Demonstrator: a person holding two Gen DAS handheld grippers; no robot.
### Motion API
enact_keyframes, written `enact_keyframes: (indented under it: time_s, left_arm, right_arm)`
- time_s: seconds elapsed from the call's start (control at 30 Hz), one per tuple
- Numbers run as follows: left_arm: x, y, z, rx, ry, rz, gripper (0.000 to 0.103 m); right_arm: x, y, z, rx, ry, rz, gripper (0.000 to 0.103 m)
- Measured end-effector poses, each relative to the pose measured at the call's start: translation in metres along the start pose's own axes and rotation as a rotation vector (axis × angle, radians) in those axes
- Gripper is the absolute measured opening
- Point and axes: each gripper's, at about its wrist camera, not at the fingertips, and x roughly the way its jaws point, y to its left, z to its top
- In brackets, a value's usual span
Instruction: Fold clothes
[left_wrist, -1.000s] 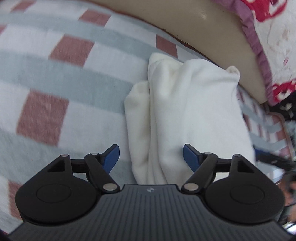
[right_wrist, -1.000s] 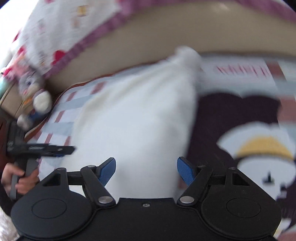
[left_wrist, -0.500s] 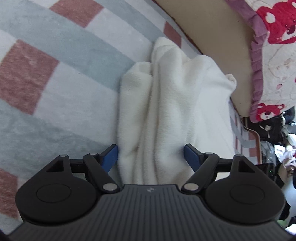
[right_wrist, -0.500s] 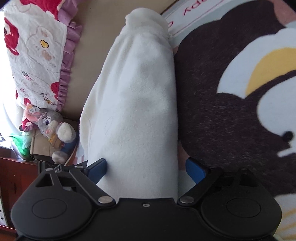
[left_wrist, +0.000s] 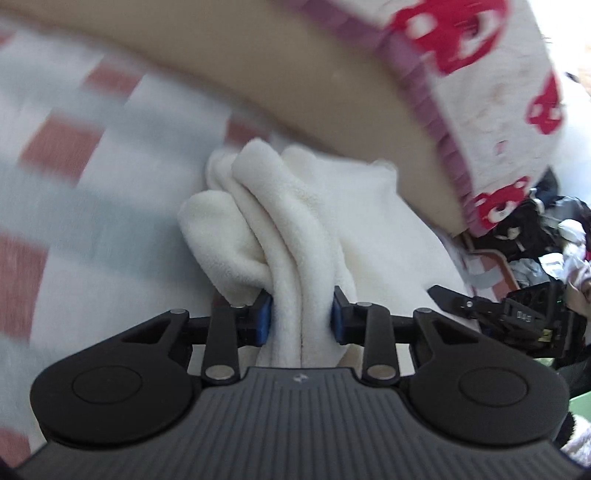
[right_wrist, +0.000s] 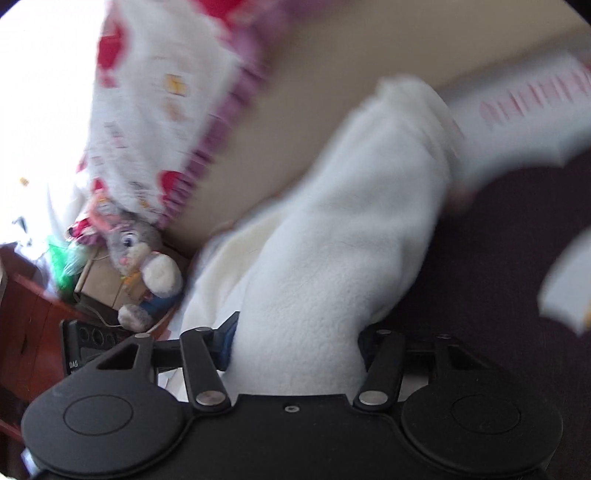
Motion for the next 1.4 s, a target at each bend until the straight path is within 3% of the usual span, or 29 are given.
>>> enact_keyframes:
  time_s: [0.1, 0.2, 0.27, 0.43, 0.5, 0.6, 0.73, 0.83, 0.9, 0.97, 1.03, 1.1, 1.27, 1.4]
  left_arm:
    - [0.011, 0.001, 0.012, 0.004, -0.01, 0.006, 0.03]
    - [0.041, 0.01, 0.012, -0.001, 0.075, 0.059, 0.031]
    - [0.049, 0.009, 0.009, 0.041, 0.087, 0.102, 0.032]
    - [0.036, 0.019, 0.012, 0.014, 0.129, 0.097, 0.042]
    - [0.04, 0.024, 0.011, -0.002, 0.152, 0.111, 0.054]
    - [0.046, 0.036, 0.007, -0.068, 0.185, 0.082, 0.064]
    - [0.058, 0.051, 0.0, -0.19, 0.231, 0.017, 0.077]
    - [0.064, 0.055, -0.006, -0.229, 0.222, -0.032, 0.077]
    - [0.065, 0.051, -0.007, -0.216, 0.202, -0.049, 0.071]
    - [0.062, 0.043, -0.006, -0.175, 0.183, -0.033, 0.045]
    - [0.06, 0.035, -0.005, -0.135, 0.163, -0.017, 0.039]
    - [0.057, 0.026, -0.004, -0.095, 0.143, -0.002, 0.036]
    - [0.047, 0.006, 0.001, 0.012, 0.088, 0.043, 0.034]
    - [0.03, 0.008, 0.007, -0.011, 0.07, 0.041, 0.034]
  right_arm:
    - [0.001, 0.008, 0.012, -0.071, -0.022, -0.068, 0.062]
    - [0.013, 0.001, 0.017, -0.11, 0.021, -0.196, 0.064]
    - [0.019, -0.009, 0.016, -0.075, 0.052, -0.246, 0.067]
    - [0.007, -0.02, 0.016, -0.029, 0.081, -0.238, 0.075]
    - [0.0, -0.021, 0.014, -0.038, 0.107, -0.23, 0.081]
    - [-0.01, -0.025, 0.011, -0.041, 0.143, -0.215, 0.083]
    - [-0.002, -0.049, 0.01, 0.079, 0.176, -0.175, 0.091]
    - [0.012, -0.06, 0.007, 0.137, 0.174, -0.126, 0.091]
    - [0.022, -0.058, 0.007, 0.113, 0.165, -0.116, 0.092]
    - [0.026, -0.051, 0.006, 0.063, 0.135, -0.107, 0.088]
    - [0.027, -0.041, 0.004, 0.002, 0.099, -0.102, 0.076]
    - [0.023, -0.031, 0.006, -0.035, 0.079, -0.108, 0.066]
    - [0.021, -0.006, 0.012, -0.081, 0.051, -0.113, 0.063]
    - [0.019, 0.011, 0.017, -0.102, 0.055, -0.105, 0.062]
